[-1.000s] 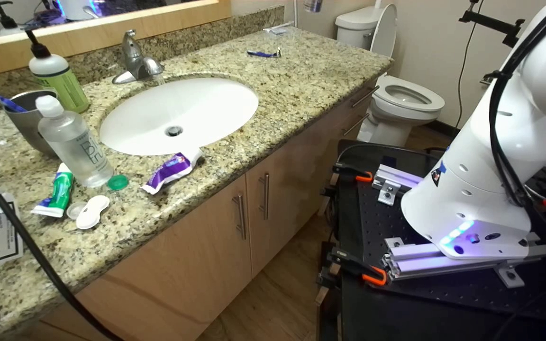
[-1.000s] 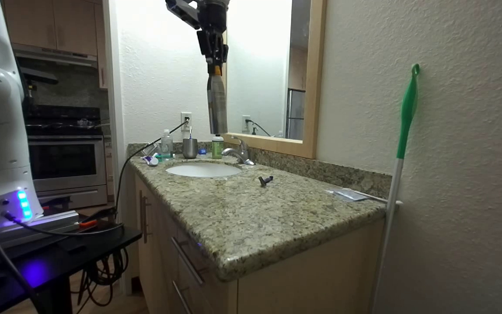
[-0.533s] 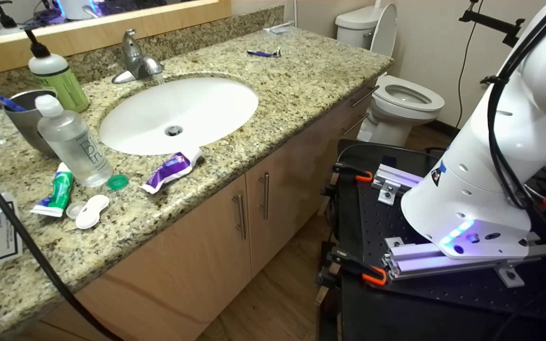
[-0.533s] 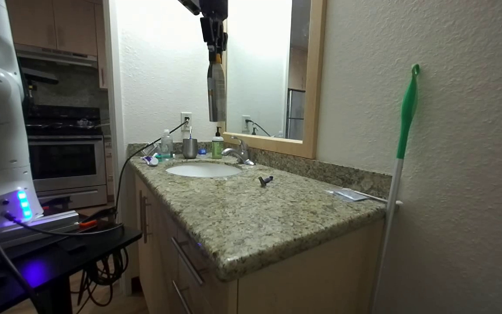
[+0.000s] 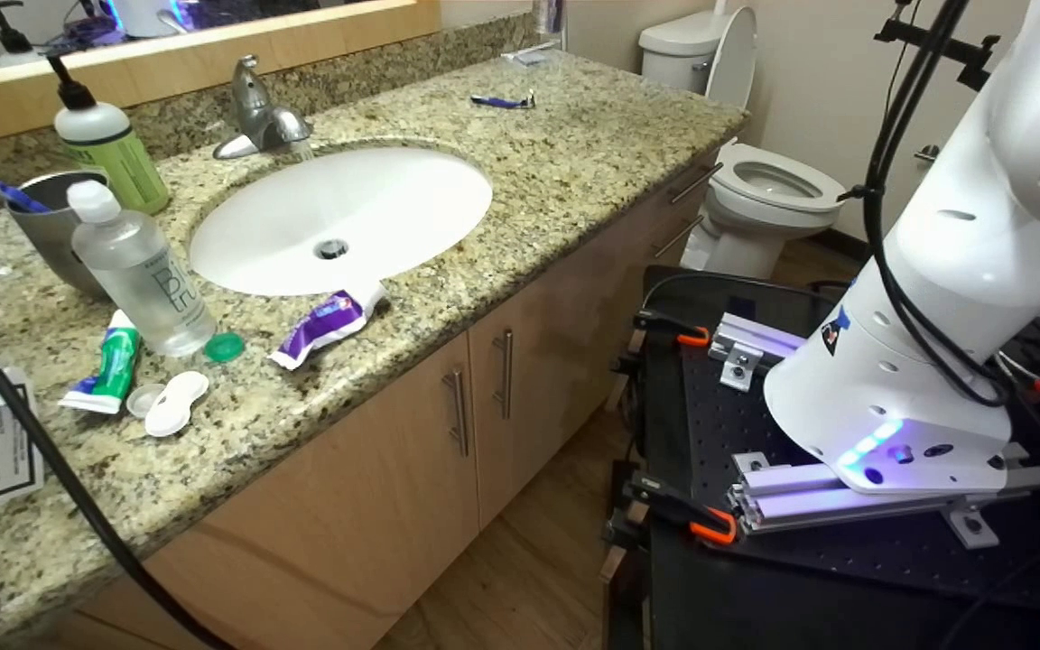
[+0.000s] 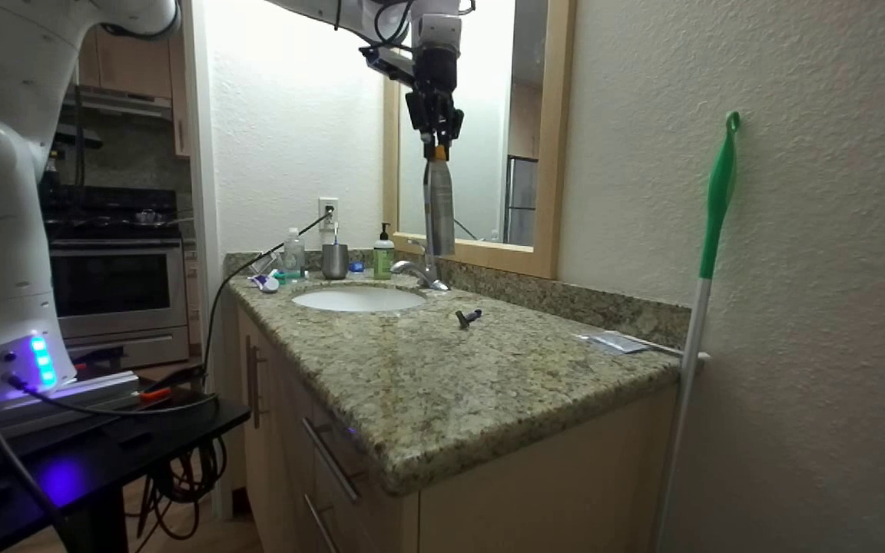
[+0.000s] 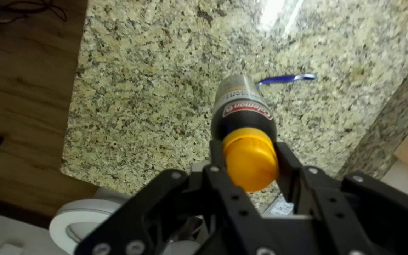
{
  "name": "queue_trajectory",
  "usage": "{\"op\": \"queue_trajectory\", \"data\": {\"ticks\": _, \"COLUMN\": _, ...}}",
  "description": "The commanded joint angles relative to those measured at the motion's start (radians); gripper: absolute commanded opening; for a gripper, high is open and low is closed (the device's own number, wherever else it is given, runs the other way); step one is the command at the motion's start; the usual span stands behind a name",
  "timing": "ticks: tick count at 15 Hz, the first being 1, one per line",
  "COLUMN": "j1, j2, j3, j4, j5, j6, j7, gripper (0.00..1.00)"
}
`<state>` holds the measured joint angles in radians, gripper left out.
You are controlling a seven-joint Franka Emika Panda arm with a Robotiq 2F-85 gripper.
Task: Move the bottle with the yellow lid to the upper right corner of the counter
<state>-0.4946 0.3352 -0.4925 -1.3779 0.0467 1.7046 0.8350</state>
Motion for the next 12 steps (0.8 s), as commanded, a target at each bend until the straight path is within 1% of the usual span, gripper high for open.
{"op": "queue_trajectory", "data": {"ticks": 1, "j1": -0.101, "j2": 0.209, "j3": -0.009, "j4": 0.235, "j5": 0.071, "j6": -0.03, "j7": 0.121, "gripper": 0.13}}
{"op": "queue_trajectory", "data": {"ticks": 5, "j1": -0.222, "j2": 0.375, "j3": -0.015, "j4": 0.436, "j5": 0.166, "j6": -0.07, "j7": 0.273, "gripper": 0.13}}
{"op": "queue_trajectory", "data": {"ticks": 6, "j1": -0.164, "j2": 0.287, "j3": -0.013, "j4": 0.284, "j5": 0.115, "j6": -0.009, "j7": 0.216, "gripper": 0.38}}
{"op": "queue_trajectory", "data": {"ticks": 7, "j1": -0.191, "j2": 0.321, "j3": -0.013, "j4": 0.327, "j5": 0.133, "j6": -0.017, "j7": 0.239, "gripper": 0.38}}
{"op": "queue_trajectory", "data": {"ticks": 9, "j1": -0.216, "j2": 0.358, "j3": -0.013, "j4": 0.374, "j5": 0.144, "j6": -0.024, "j7": 0.252, "gripper": 0.38}}
{"op": "queue_trajectory", "data": {"ticks": 10, "j1": -0.196, "j2": 0.341, "j3": -0.018, "j4": 0.343, "j5": 0.127, "j6": 0.007, "j7": 0.25, "gripper": 0.13}}
{"op": "queue_trajectory", "data": {"ticks": 11, "j1": -0.183, "j2": 0.358, "j3": -0.024, "j4": 0.351, "j5": 0.122, "j6": 0.026, "j7": 0.297, "gripper": 0.13}}
{"op": "queue_trajectory", "data": {"ticks": 12, "j1": -0.185, "j2": 0.384, "j3": -0.025, "j4": 0.376, "j5": 0.133, "j6": 0.034, "j7": 0.35, "gripper": 0.13}}
